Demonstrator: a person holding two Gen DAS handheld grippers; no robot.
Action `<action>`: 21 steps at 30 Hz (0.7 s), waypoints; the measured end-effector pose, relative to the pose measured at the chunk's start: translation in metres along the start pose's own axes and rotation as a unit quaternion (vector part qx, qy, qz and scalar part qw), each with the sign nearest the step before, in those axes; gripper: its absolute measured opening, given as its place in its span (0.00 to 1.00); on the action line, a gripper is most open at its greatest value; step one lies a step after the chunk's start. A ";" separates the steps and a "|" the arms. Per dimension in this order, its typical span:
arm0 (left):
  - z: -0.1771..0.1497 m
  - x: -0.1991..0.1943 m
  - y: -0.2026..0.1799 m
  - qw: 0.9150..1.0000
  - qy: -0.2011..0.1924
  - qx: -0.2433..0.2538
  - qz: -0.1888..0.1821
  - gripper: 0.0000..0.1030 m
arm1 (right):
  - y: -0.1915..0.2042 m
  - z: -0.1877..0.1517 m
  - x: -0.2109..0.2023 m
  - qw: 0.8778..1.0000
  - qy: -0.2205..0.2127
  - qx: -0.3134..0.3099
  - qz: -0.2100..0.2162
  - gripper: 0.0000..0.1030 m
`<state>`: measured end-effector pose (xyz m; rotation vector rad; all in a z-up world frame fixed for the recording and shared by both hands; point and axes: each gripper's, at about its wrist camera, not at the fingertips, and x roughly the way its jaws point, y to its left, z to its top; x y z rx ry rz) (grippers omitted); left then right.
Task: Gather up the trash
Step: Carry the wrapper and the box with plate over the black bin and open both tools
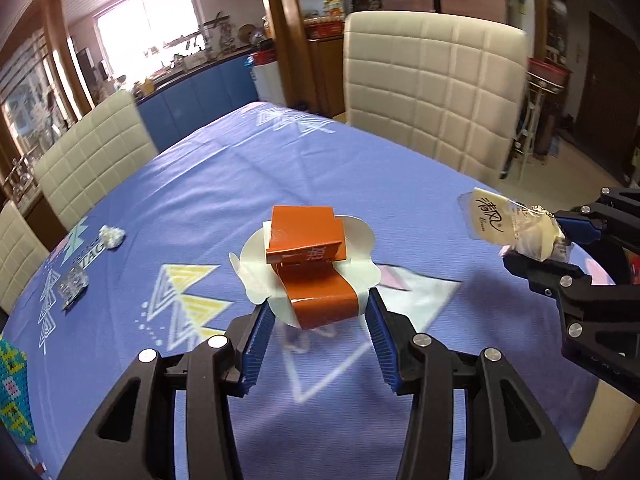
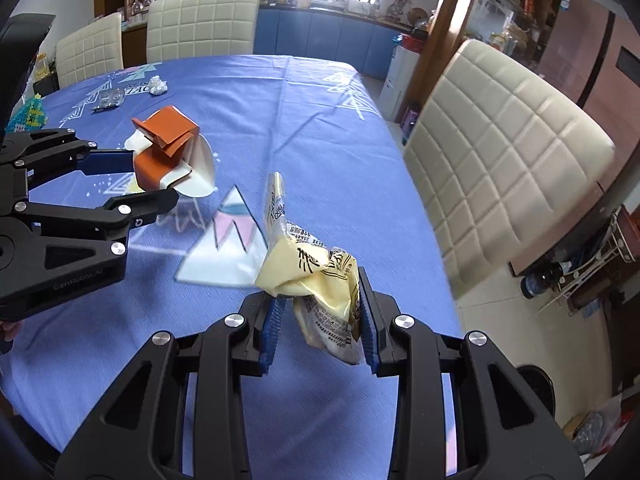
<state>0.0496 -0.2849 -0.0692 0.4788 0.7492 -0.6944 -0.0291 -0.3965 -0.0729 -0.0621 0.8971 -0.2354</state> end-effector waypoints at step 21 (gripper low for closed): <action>0.030 -0.012 -0.180 0.990 -0.026 0.109 -0.084 0.44 | -0.133 -0.106 -0.058 0.992 0.007 0.102 -0.070 0.36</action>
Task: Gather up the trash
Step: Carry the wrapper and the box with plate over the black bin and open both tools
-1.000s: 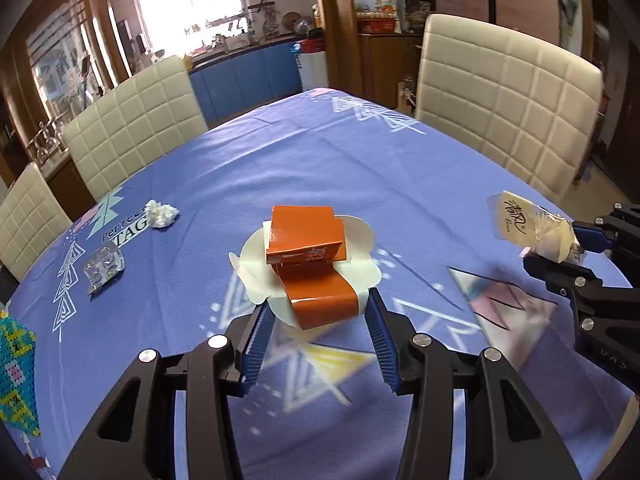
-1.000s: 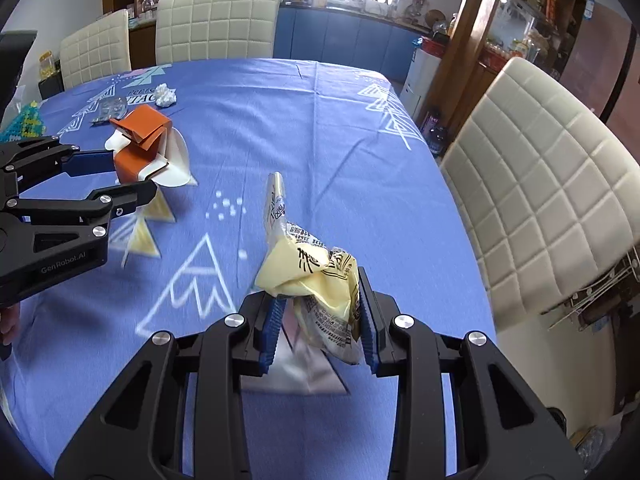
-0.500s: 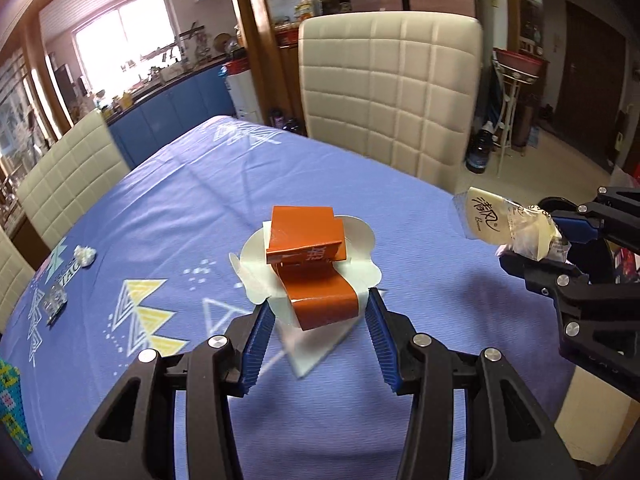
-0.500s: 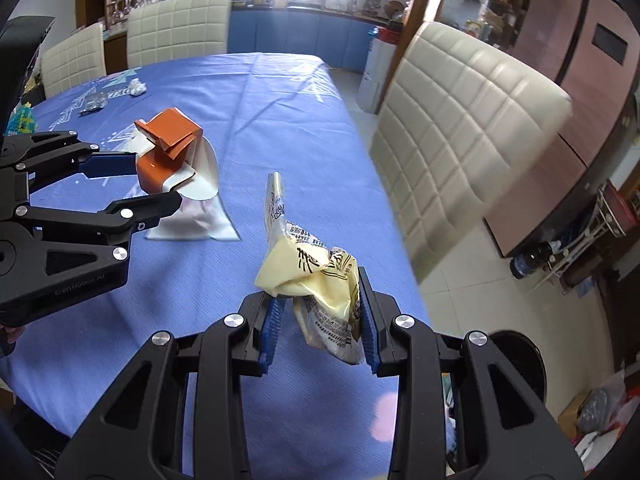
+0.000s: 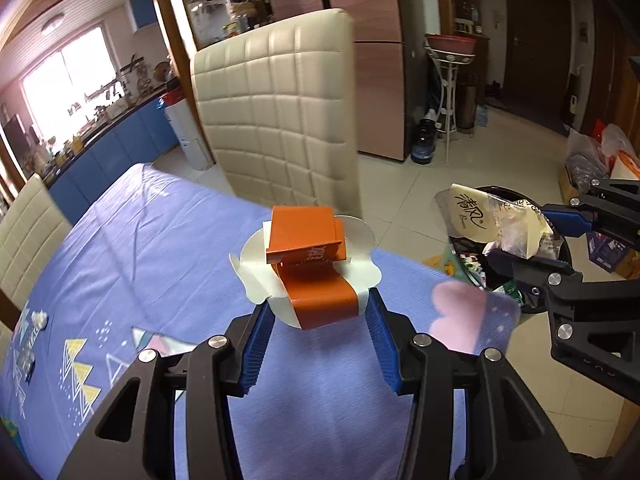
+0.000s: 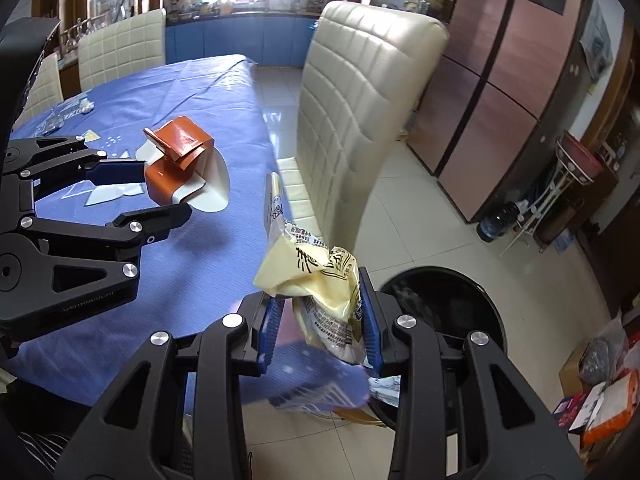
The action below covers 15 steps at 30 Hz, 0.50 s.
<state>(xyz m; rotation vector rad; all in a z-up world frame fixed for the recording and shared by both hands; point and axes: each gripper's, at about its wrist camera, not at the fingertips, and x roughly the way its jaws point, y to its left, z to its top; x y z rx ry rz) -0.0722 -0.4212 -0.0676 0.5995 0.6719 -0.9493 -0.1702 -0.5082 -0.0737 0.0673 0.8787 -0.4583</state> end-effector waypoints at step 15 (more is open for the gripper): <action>0.039 0.035 -0.090 0.997 0.004 0.053 -0.048 0.44 | -0.086 -0.036 0.021 0.996 0.029 0.072 -0.044 0.37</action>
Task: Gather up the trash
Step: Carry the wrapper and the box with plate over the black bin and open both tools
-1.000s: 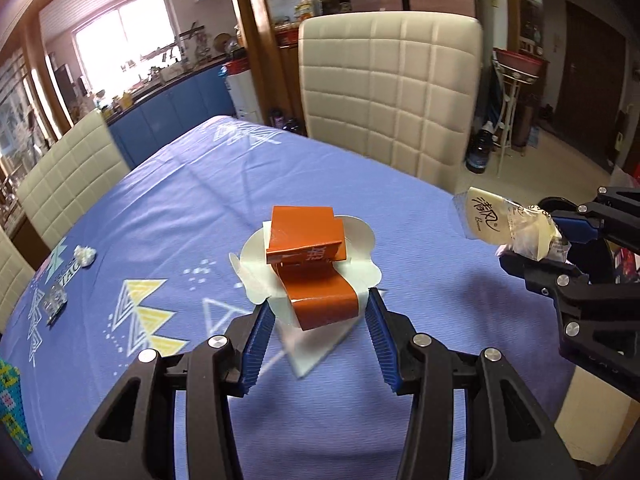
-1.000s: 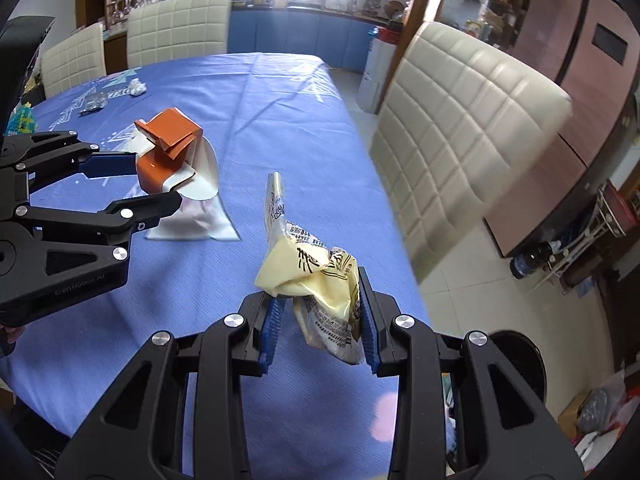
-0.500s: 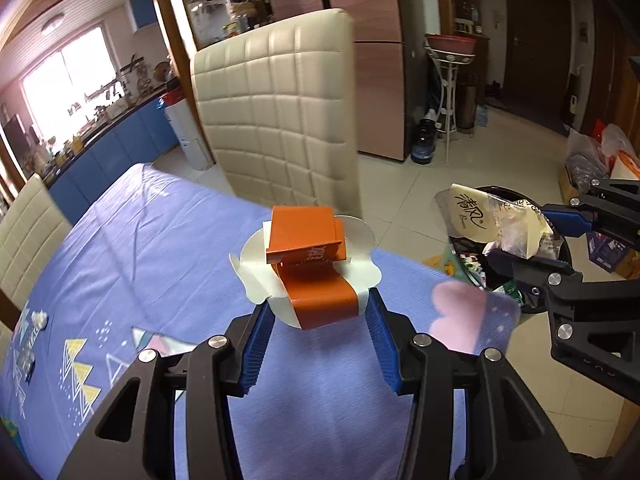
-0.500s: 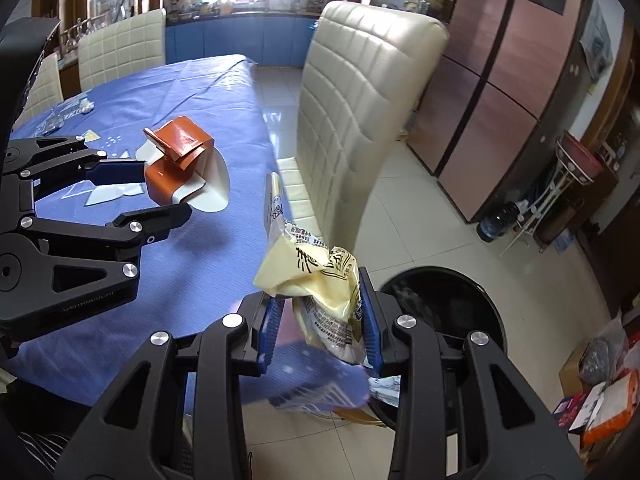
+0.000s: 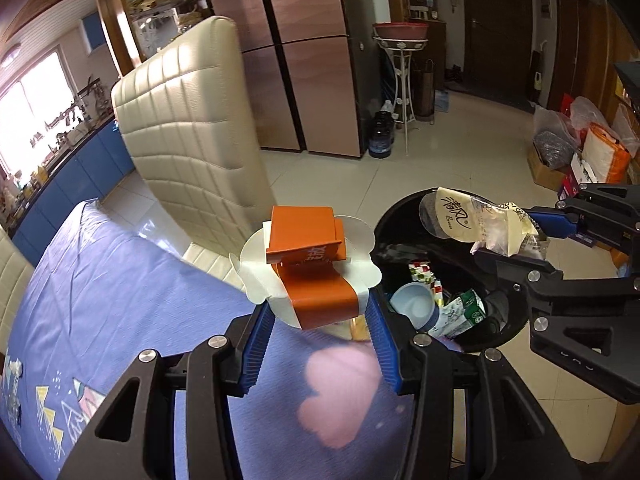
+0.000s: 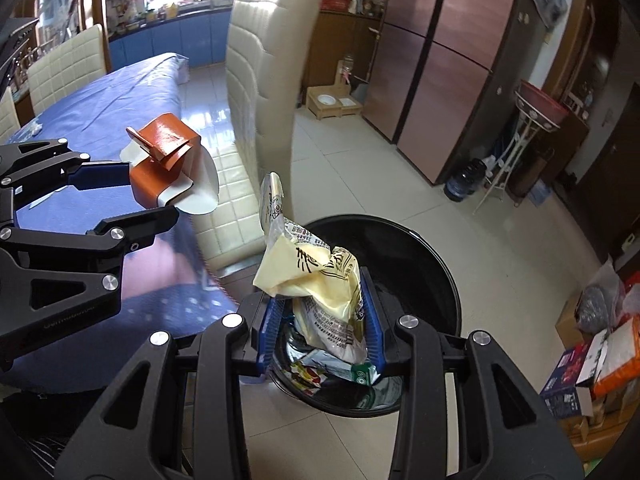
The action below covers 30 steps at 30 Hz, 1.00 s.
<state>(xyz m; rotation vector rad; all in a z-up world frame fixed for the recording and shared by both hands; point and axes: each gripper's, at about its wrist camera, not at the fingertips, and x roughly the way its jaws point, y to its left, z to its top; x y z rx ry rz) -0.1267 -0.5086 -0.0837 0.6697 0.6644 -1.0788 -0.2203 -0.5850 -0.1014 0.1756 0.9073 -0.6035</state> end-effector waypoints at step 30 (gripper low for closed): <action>0.045 0.063 -0.050 0.999 0.024 0.012 -0.032 0.44 | -0.058 -0.010 0.047 0.998 0.007 0.041 -0.048 0.76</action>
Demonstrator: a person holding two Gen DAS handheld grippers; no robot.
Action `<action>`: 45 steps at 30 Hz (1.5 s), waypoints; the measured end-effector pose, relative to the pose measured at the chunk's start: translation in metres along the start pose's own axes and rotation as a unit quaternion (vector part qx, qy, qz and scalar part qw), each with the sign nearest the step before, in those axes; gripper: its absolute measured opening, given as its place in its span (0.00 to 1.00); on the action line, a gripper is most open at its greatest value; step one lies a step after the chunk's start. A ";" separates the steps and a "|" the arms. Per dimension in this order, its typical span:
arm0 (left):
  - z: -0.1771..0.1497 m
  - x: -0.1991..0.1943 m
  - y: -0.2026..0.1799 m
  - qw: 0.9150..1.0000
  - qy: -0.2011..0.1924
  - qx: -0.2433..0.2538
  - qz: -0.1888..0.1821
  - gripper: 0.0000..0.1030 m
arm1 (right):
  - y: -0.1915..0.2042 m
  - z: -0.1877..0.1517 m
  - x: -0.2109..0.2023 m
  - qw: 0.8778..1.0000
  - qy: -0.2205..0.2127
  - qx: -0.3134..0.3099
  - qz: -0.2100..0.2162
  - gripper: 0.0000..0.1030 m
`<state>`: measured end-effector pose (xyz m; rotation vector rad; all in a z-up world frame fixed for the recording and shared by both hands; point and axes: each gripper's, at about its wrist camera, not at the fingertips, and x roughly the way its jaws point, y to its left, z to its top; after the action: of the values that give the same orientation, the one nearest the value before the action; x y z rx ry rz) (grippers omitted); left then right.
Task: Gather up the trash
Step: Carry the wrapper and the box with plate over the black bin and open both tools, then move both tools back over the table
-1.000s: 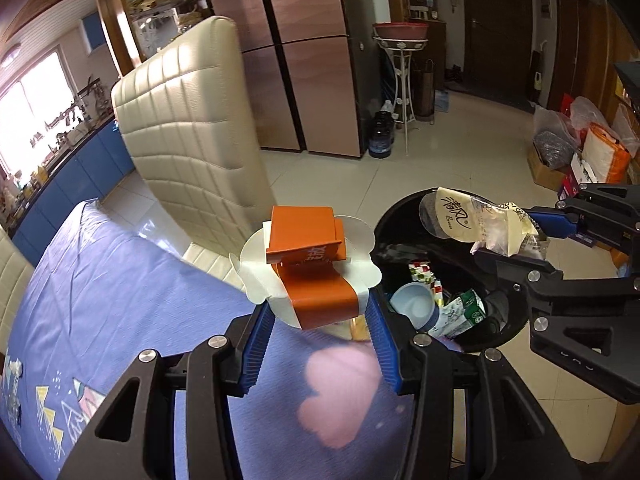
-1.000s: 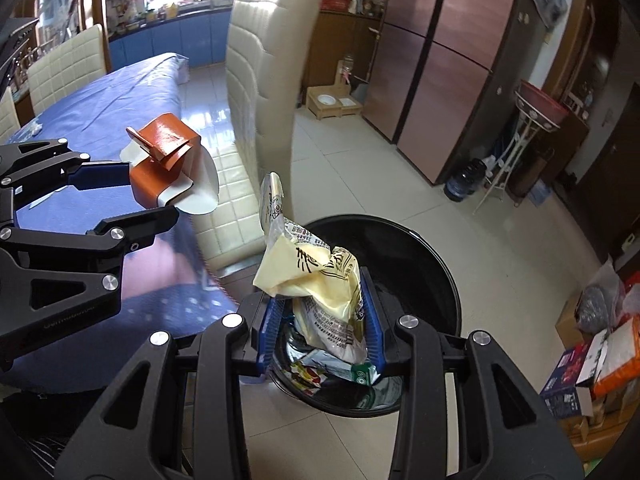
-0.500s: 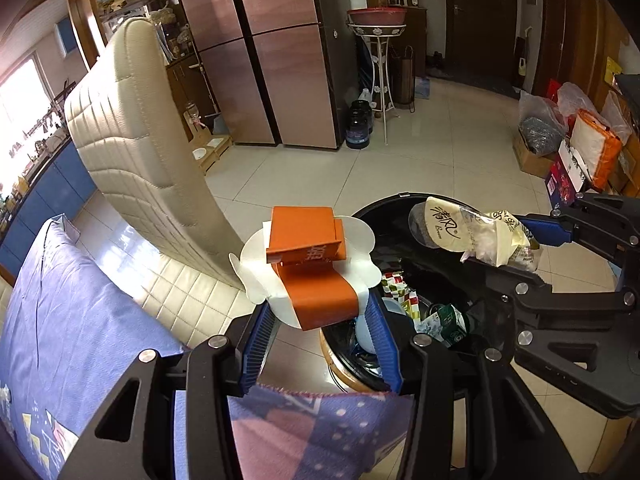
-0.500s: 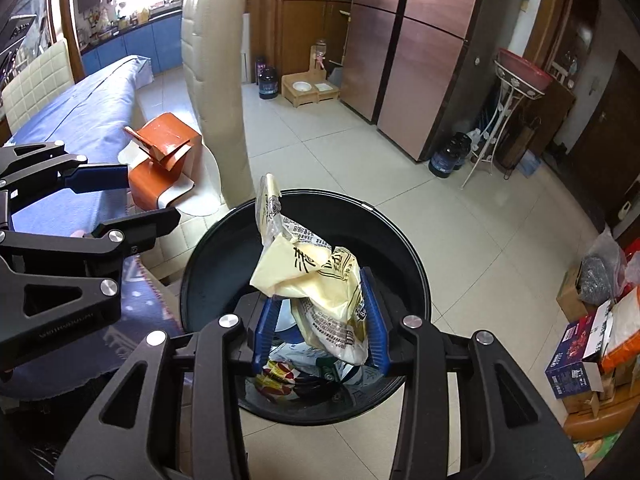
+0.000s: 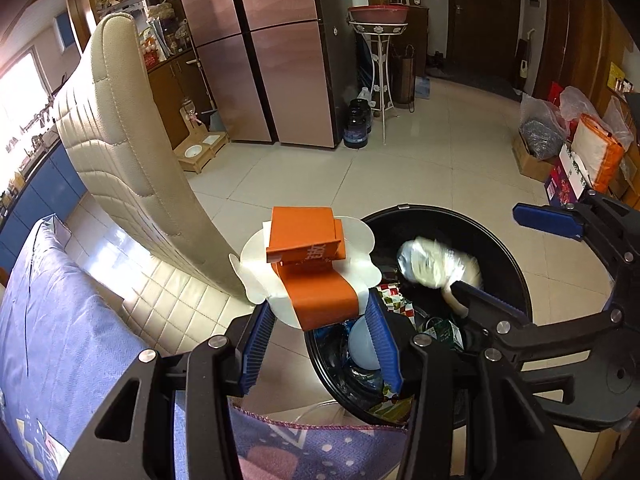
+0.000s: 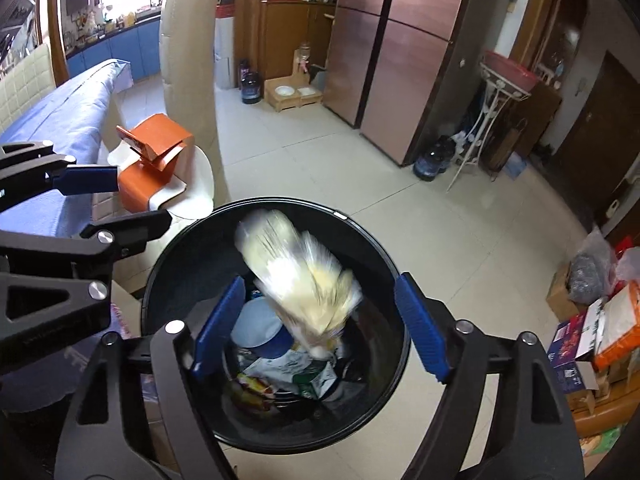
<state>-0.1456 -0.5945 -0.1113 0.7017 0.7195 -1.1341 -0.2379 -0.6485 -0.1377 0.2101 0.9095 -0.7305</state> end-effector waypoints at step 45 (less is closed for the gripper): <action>-0.096 -0.111 0.198 0.980 -0.012 -0.141 0.140 0.80 | 0.211 0.064 -0.057 0.980 -0.064 -0.147 0.118 0.79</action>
<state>0.0009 -0.4048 -0.0538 0.5272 0.7187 -0.7628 -0.0807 -0.4939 -0.0816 0.0087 0.8415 -0.3784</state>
